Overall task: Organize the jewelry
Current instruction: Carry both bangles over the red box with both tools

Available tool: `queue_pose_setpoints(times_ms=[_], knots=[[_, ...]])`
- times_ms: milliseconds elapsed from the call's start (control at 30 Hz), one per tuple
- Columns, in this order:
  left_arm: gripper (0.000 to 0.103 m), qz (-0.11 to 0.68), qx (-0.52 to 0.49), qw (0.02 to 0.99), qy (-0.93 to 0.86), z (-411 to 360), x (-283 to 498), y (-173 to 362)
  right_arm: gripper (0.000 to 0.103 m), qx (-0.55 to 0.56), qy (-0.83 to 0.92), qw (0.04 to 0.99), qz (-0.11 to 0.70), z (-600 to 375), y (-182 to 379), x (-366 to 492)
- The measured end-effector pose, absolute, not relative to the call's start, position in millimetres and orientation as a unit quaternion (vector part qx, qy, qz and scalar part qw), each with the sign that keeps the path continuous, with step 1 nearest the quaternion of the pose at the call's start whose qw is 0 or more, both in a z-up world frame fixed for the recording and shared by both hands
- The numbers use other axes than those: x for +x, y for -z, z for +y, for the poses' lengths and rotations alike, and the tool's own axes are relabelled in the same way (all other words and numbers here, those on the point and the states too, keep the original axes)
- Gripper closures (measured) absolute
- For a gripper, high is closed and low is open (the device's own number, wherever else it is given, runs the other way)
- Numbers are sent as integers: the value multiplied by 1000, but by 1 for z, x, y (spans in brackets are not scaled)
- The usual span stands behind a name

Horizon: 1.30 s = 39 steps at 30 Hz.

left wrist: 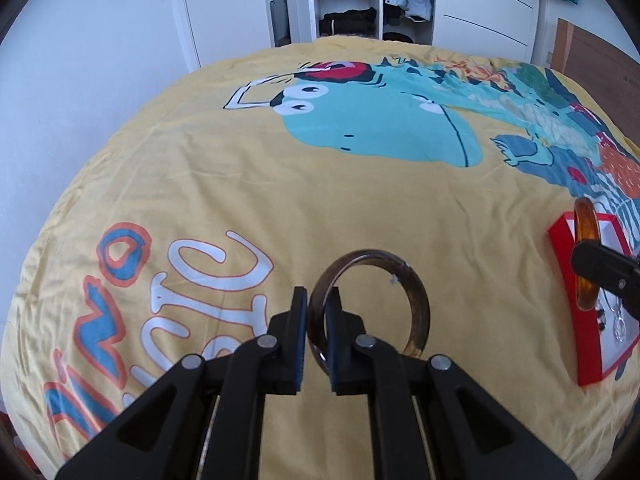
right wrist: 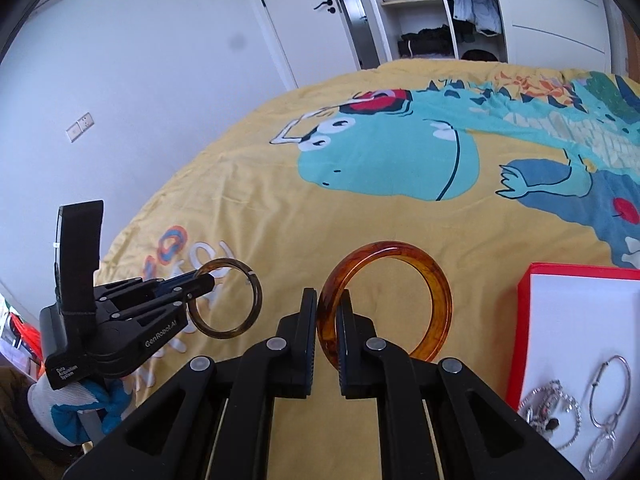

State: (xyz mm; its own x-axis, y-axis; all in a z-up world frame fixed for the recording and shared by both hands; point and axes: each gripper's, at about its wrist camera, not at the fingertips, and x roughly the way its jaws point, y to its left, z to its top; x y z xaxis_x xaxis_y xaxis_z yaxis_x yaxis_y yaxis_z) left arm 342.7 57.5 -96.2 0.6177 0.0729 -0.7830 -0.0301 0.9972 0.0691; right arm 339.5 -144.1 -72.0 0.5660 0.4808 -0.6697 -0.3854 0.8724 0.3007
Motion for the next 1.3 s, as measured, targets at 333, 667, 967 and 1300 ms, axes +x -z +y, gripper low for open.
queue_pose_setpoints(times_ms=[333, 667, 967, 1300], knots=[[95, 418, 33, 908, 5, 9, 316, 63, 94, 35, -222, 896, 383, -193, 46, 304], [95, 420, 25, 903, 86, -106, 333, 65, 94, 9, -162, 899, 406, -288, 57, 312], [95, 434, 23, 894, 107, -185, 364, 94, 94, 2, -140, 892, 431, -343, 90, 340], [95, 441, 53, 891, 95, -217, 375, 132, 94, 14, -143, 878, 457, -362, 136, 363]])
